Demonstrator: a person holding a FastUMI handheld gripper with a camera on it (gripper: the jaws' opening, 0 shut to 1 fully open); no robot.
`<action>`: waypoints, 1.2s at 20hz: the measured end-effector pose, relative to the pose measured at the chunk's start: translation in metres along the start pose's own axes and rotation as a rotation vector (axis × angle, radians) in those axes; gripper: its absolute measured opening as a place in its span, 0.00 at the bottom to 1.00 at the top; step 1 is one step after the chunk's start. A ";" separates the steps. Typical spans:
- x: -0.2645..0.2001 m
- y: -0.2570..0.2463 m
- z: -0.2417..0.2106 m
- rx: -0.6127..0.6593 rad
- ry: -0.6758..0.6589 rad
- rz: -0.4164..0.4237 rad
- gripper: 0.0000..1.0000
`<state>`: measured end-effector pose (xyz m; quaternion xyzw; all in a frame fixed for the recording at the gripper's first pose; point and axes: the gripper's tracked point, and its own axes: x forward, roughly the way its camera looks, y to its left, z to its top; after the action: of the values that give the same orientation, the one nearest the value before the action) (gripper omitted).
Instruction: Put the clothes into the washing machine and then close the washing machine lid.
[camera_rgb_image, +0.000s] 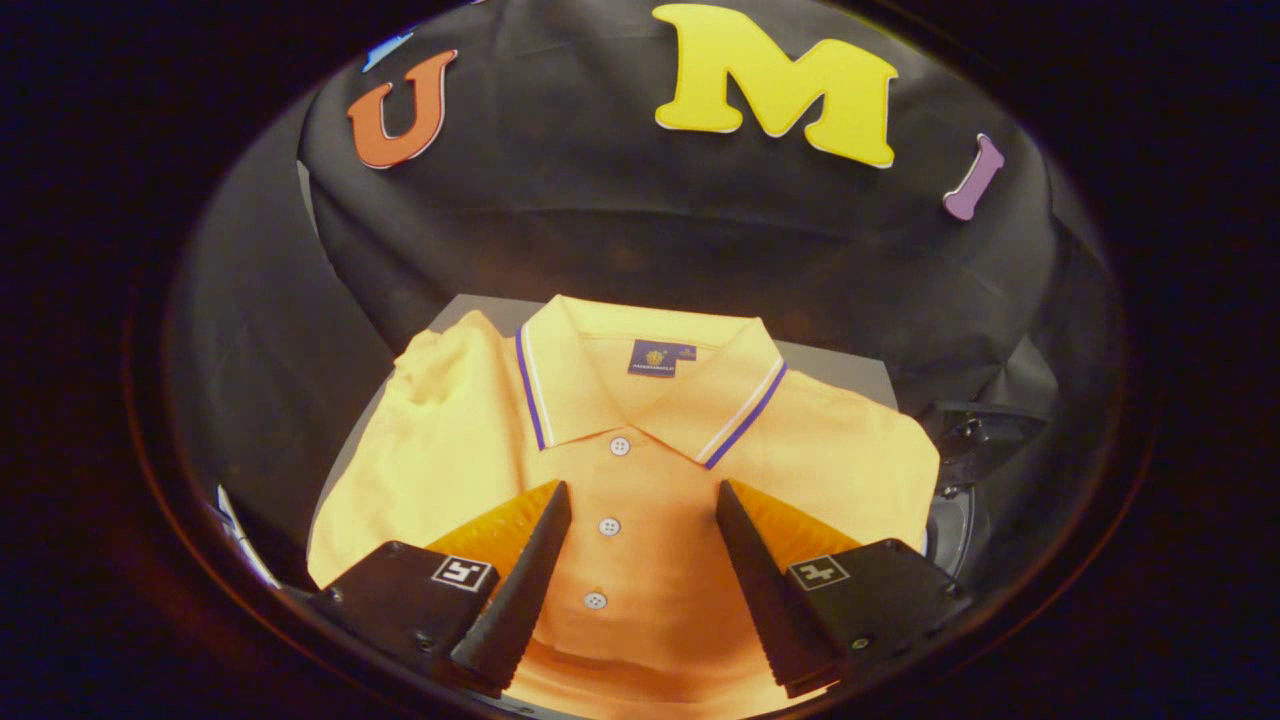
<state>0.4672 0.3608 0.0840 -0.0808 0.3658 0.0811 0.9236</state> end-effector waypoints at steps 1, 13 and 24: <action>0.000 0.000 0.001 -0.012 -0.004 -0.004 0.86; -0.007 0.005 0.004 -0.068 -0.083 0.046 0.04; -0.159 0.007 0.043 0.030 -0.446 0.302 0.04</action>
<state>0.3803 0.3620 0.2237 0.0081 0.1624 0.2286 0.9599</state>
